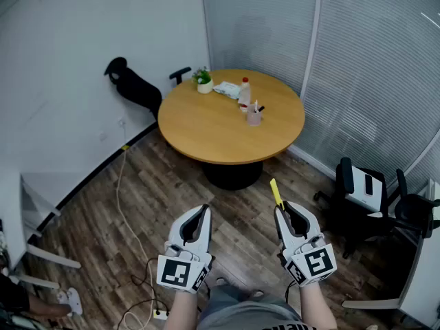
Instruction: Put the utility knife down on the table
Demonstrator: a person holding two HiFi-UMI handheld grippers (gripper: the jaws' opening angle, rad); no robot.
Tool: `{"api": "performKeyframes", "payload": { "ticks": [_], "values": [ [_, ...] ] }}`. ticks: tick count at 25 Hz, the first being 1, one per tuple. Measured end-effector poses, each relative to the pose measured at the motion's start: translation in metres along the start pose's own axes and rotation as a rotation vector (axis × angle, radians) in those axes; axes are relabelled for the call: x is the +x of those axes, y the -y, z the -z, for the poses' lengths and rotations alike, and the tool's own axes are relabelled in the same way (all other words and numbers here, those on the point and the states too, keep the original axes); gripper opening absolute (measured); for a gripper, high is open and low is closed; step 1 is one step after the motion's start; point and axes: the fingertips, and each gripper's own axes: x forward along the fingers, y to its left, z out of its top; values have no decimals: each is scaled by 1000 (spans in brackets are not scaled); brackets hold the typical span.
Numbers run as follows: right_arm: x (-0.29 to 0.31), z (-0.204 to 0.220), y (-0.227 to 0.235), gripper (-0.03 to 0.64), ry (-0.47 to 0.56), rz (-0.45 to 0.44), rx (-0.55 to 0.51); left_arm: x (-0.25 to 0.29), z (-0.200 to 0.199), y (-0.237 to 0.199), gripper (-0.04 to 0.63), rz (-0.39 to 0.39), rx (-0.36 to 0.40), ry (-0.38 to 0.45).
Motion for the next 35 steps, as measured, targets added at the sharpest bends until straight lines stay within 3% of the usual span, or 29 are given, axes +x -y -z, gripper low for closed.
{"api": "performKeyframes", "payload": {
  "ticks": [35],
  "values": [
    [92,25,-19,66,-2,116,40,38,28,-103,9,98,-43,3]
  ]
}}
